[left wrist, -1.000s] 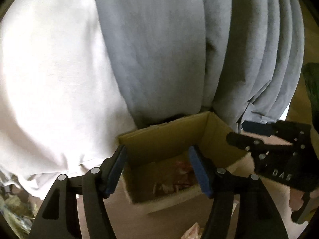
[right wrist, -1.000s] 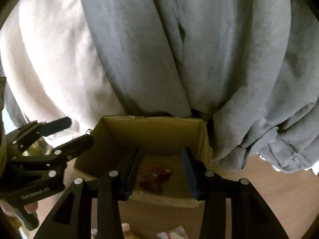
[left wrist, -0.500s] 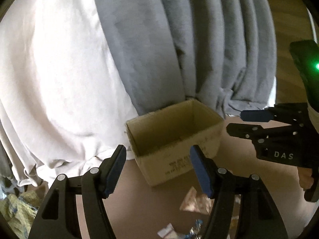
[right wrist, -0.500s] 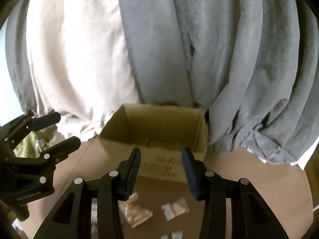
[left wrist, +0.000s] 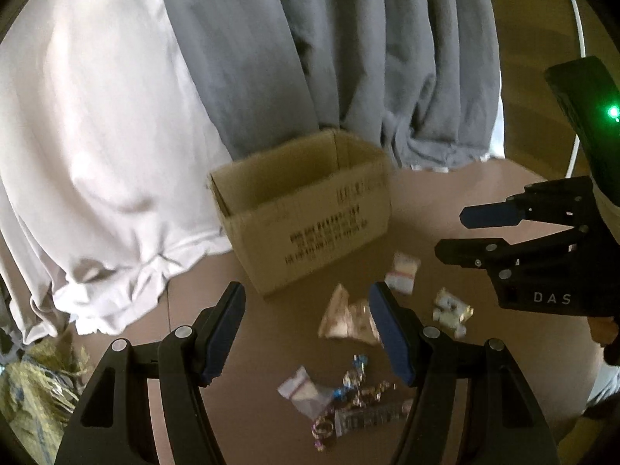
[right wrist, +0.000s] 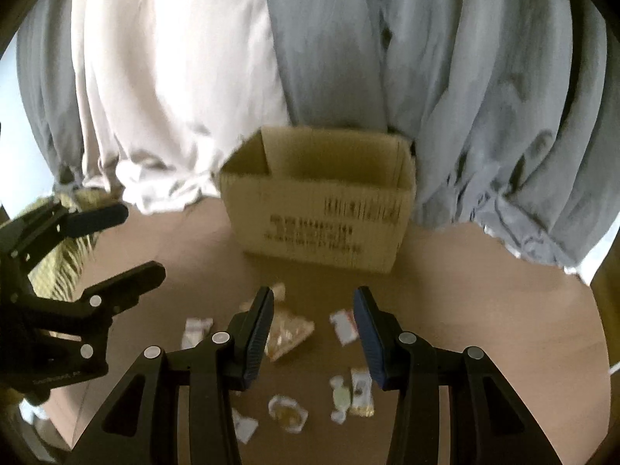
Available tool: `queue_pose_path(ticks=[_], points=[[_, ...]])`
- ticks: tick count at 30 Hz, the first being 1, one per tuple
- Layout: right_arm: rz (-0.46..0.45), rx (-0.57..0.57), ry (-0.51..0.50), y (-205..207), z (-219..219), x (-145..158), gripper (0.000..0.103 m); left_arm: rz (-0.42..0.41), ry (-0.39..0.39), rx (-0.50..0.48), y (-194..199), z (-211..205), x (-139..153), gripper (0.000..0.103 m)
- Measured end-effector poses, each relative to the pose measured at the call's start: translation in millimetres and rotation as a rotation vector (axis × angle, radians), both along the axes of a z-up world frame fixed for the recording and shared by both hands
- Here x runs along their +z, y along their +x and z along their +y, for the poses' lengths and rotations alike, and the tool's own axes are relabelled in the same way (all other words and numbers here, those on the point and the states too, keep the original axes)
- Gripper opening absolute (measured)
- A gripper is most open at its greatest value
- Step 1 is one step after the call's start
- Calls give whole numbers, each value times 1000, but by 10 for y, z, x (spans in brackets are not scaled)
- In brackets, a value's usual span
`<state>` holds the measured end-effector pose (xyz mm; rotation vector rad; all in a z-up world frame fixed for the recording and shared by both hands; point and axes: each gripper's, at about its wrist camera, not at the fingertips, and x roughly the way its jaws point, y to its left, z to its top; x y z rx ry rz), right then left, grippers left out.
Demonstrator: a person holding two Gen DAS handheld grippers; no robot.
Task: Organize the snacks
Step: 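Grasp the foil chocolates with the left tool while the right tool grasps the gold candy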
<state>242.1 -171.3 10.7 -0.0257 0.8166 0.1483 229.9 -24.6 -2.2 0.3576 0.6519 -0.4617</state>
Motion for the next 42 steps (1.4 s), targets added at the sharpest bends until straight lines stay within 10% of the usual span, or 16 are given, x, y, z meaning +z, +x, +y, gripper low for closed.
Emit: queue_pose_path(ticks=[17, 42], points=[[335, 25, 67, -199, 60, -983, 44, 210, 94, -70, -12, -67, -834, 65], [412, 35, 104, -123, 54, -1369, 28, 357, 70, -88, 314, -196, -1292, 53]])
